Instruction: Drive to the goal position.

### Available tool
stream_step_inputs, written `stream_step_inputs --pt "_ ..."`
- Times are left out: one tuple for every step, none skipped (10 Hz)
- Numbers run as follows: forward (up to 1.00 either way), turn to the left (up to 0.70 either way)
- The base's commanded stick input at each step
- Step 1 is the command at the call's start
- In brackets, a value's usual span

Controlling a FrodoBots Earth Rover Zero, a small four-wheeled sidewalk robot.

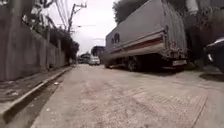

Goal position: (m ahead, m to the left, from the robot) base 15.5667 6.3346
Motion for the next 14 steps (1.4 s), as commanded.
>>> stream_step_inputs --pt "0.7 0.0" --pt "0.7 0.0" --pt "0.7 0.01" --pt "0.7 0.1" --pt "0.7 0.25" --pt "0.7 0.35" --pt "0.7 0.32" --pt "0.7 0.01" --pt "0.7 0.03" --pt "0.7 0.12" --pt "0.7 0.35" --pt "0.7 0.33" --pt "0.7 0.27" --pt "0.7 0.0"
